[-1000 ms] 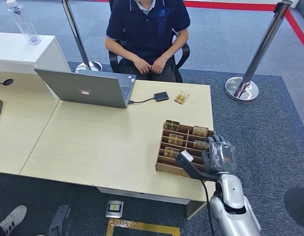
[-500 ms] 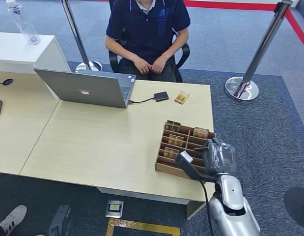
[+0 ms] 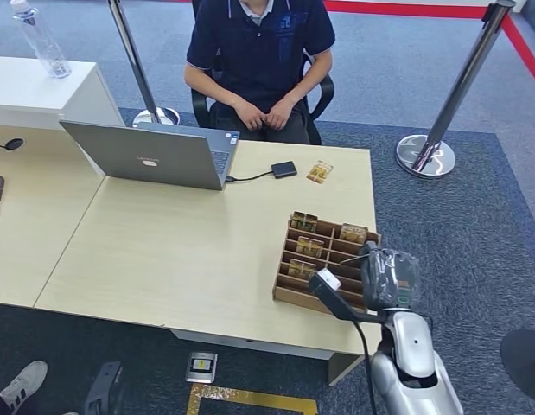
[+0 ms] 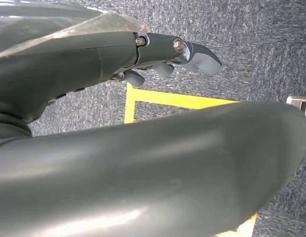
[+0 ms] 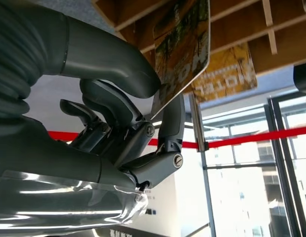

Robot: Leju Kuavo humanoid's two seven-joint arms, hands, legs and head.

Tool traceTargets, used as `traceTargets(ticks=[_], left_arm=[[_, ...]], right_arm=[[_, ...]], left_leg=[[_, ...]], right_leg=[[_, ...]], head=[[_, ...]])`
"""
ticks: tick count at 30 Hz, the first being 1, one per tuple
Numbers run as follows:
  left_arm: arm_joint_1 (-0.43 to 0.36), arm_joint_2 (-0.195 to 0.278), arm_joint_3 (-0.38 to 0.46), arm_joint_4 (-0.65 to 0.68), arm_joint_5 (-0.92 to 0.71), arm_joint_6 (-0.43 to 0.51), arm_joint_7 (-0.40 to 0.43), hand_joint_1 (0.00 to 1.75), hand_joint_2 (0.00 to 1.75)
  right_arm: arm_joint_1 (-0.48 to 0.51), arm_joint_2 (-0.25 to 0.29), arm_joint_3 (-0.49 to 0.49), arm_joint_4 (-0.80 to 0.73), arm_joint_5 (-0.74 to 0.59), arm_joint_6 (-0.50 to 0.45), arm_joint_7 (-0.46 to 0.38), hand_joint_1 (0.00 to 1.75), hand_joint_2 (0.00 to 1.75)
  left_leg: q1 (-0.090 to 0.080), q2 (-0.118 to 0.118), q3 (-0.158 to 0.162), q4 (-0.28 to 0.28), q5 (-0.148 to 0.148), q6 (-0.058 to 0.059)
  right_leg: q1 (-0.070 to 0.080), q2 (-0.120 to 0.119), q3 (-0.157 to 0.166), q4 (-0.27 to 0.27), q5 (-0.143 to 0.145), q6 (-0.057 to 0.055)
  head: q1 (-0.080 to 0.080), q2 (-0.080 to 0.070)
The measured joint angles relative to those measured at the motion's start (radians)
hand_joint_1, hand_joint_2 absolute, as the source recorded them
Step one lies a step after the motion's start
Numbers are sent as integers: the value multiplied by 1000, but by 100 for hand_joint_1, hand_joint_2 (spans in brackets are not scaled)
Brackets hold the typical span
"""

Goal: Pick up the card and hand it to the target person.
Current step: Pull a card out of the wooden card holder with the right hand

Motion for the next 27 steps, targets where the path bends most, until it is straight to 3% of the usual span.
traceTargets(ticks=[13,21,27], left_arm=[[0,-8,30,0,3,0,-5,0,0],[-1,-19,45,0,3,0,-8,0,0],[-4,-27,53,0,-16,0,-14,0,0]], right_arm=[[15,-10,12,-234,-26,57,-35,175,175],[-30,7,37,-232,-59,70,-31,175,175],[-181,62,66,-103,-147,58,4,175,175]], left_leg=[[0,0,0,0,0,0],[0,0,-1,0,0,0],[0,0,-1,0,2,-1]], right_leg=[[0,0,0,0,0,0],[0,0,0,0,0,0],[0,0,-1,1,1,-1]], head=[[0,0],[0,0],[0,0]])
